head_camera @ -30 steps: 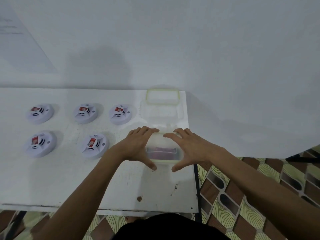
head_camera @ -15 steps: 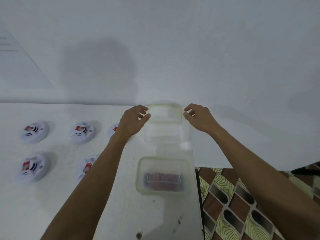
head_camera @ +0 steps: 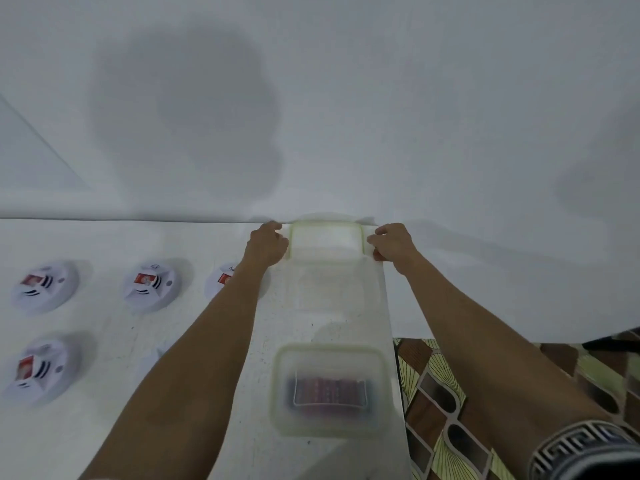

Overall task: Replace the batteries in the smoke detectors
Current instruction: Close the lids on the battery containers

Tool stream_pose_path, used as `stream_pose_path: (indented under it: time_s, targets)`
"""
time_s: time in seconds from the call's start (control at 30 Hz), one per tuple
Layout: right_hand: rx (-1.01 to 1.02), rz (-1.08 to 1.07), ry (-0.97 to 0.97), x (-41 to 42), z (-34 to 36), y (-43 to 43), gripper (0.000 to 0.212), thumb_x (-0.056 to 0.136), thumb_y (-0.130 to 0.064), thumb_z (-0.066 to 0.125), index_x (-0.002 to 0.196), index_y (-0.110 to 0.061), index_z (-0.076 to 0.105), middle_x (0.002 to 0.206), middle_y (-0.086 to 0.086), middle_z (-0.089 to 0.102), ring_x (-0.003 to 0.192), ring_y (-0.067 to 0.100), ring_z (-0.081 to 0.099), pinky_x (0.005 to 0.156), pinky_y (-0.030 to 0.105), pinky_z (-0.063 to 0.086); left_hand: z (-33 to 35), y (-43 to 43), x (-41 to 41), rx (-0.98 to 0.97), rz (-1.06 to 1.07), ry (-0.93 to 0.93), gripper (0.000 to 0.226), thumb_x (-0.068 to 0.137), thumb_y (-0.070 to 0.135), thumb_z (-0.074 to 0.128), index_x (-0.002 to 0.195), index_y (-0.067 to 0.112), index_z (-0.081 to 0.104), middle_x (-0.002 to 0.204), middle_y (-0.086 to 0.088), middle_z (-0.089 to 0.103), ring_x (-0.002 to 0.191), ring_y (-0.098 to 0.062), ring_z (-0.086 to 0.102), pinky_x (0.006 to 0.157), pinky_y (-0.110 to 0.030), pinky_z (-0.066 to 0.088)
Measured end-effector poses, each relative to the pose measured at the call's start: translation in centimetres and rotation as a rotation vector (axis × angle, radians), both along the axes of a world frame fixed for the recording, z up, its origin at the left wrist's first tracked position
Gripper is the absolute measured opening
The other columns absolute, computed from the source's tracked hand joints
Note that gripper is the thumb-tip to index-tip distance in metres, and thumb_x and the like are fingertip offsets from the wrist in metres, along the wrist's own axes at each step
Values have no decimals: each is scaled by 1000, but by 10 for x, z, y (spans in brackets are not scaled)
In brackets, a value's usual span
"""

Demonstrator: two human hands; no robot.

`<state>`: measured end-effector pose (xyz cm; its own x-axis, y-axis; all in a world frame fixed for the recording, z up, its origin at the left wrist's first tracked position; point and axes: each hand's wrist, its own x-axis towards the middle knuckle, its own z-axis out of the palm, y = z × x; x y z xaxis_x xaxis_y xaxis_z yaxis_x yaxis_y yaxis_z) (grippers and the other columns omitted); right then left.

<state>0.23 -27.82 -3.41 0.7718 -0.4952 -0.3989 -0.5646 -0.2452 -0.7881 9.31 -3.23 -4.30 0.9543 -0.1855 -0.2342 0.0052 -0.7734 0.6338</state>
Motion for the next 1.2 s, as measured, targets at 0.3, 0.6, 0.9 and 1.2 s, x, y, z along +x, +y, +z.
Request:
stream_pose_path:
  time_s: [0.3, 0.6, 0.9, 1.2]
  targets:
    - [118, -97, -140, 1, 9, 3, 13, 85, 7, 58, 95, 13, 64, 80, 13, 58, 56, 18, 56, 70, 36, 58, 12, 11, 4, -132, 60, -106, 24, 85, 14, 56, 106, 21, 65, 95, -4, 72, 94, -26, 65, 91, -41, 50]
    - [123, -131, -292, -10, 20, 7, 12, 83, 1, 66, 80, -11, 68, 75, 2, 61, 71, 21, 57, 68, 32, 53, 44, 13, -18, -268, 58, -230, 23, 83, 9, 58, 104, 19, 61, 93, 4, 72, 84, -16, 68, 82, -35, 53]
    - [105, 9, -512, -78, 50, 21, 8, 93, -20, 62, 93, -23, 69, 96, 3, 71, 84, 24, 70, 76, 34, 57, 56, 41, -65, -315, 3, -399, 12, 93, 33, 57, 95, 31, 69, 86, 13, 71, 73, -1, 67, 65, -14, 47]
    - [22, 155, -572, -131, 21, 25, 31, 92, 8, 54, 97, -16, 72, 123, -3, 67, 113, 9, 64, 98, 29, 50, 22, 74, -102, -271, -250, -599, 18, 86, 12, 68, 101, 21, 72, 104, 11, 67, 94, 4, 61, 84, -12, 48]
